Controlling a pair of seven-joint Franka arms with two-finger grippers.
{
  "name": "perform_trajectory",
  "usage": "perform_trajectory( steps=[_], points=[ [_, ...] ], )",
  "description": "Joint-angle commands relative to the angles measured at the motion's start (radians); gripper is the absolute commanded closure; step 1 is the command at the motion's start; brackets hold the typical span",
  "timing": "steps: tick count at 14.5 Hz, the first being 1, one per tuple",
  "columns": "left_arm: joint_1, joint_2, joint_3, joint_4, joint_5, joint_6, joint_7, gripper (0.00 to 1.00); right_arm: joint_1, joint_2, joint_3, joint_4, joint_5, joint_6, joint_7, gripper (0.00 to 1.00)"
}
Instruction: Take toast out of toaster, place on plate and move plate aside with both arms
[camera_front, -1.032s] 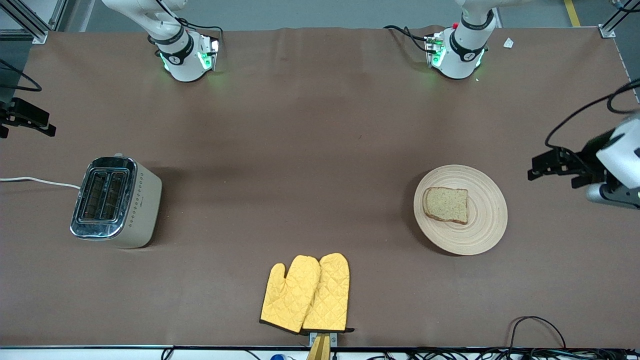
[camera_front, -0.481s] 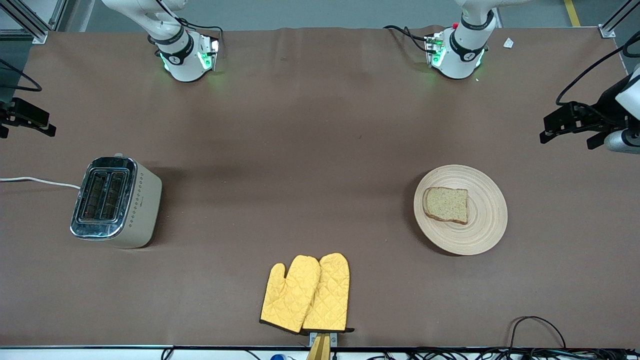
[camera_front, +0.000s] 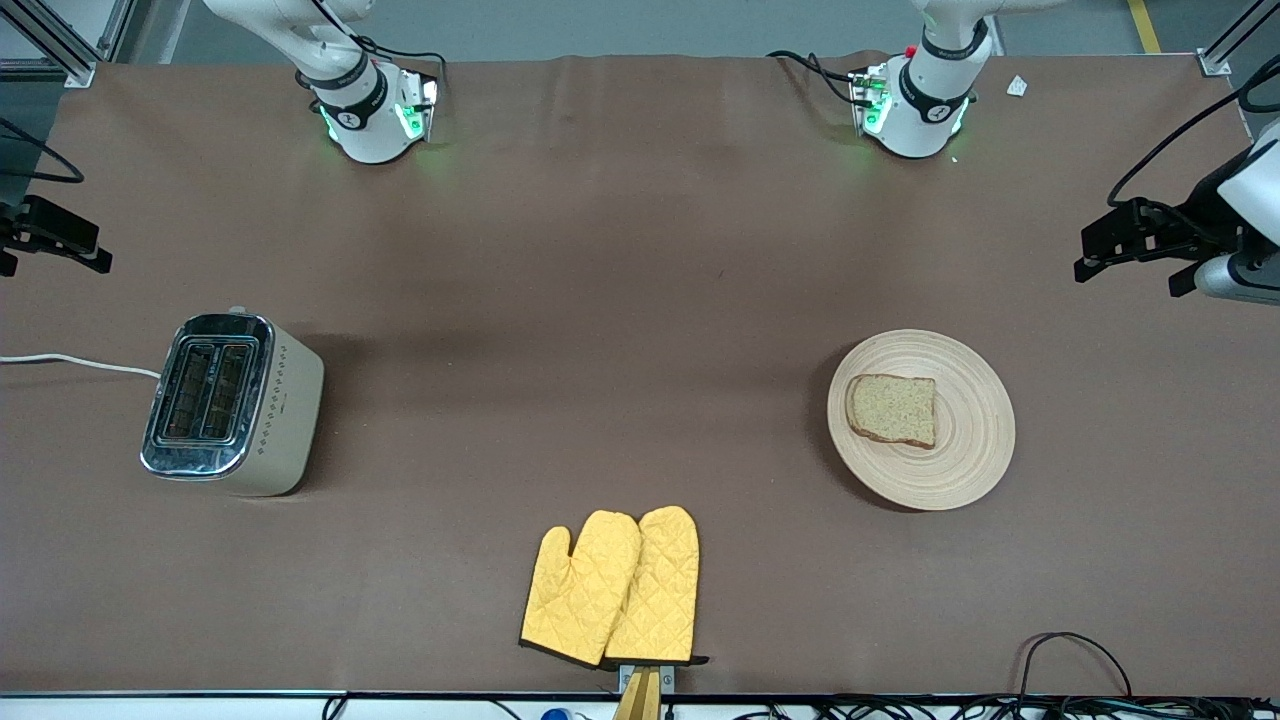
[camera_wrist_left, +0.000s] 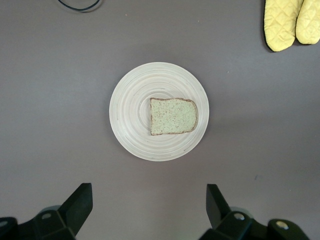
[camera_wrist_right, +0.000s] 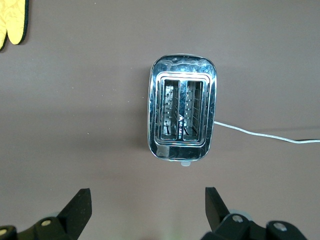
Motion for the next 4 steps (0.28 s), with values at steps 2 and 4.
perform_trajectory(
  steps=[2, 4],
  points=[
    [-0.124, -0.02, 0.138, -0.02, 0.045, 0.01, 0.011, 0.0, -0.009, -0.017, 0.0, -0.021, 0.013, 0.01, -0.011, 0.0],
    [-0.13, -0.017, 0.136, -0.01, 0.095, 0.01, 0.01, 0.0, -0.009, -0.014, -0.001, -0.018, 0.013, 0.01, -0.011, 0.0]
  ],
)
